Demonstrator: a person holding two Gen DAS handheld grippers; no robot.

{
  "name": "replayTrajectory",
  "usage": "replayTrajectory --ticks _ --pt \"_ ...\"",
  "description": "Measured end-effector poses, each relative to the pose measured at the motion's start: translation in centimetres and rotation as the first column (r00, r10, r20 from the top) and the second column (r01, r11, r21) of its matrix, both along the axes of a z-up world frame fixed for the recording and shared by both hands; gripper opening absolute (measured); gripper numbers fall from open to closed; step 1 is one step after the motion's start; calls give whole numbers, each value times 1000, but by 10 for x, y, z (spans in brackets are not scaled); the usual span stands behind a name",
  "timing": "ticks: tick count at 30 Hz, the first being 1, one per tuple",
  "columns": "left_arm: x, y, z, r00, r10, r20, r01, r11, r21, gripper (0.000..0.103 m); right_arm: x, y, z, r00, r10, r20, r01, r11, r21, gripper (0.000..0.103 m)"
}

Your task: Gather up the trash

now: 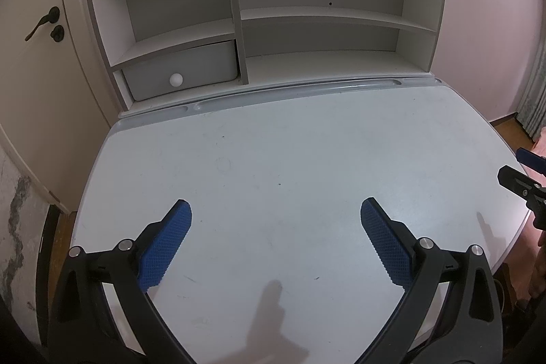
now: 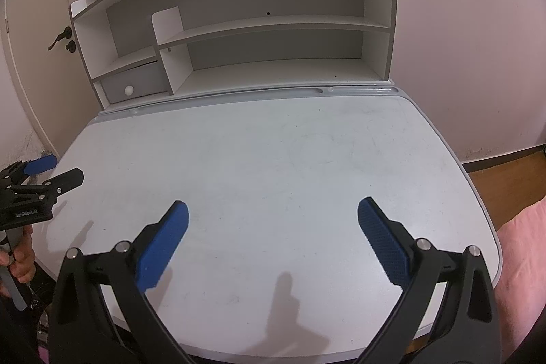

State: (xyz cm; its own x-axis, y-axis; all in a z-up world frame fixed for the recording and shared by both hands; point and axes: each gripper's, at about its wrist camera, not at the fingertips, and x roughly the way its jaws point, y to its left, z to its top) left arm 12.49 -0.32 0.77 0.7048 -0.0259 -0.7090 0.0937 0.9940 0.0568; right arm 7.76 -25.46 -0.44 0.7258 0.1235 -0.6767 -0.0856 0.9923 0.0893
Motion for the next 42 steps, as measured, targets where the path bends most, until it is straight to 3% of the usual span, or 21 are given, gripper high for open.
replayTrajectory --ticks 42 --pt "3 2 -5 1000 -4 -27 4 1000 -5 96 0 1 0 1000 -2 0 2 1000 0 96"
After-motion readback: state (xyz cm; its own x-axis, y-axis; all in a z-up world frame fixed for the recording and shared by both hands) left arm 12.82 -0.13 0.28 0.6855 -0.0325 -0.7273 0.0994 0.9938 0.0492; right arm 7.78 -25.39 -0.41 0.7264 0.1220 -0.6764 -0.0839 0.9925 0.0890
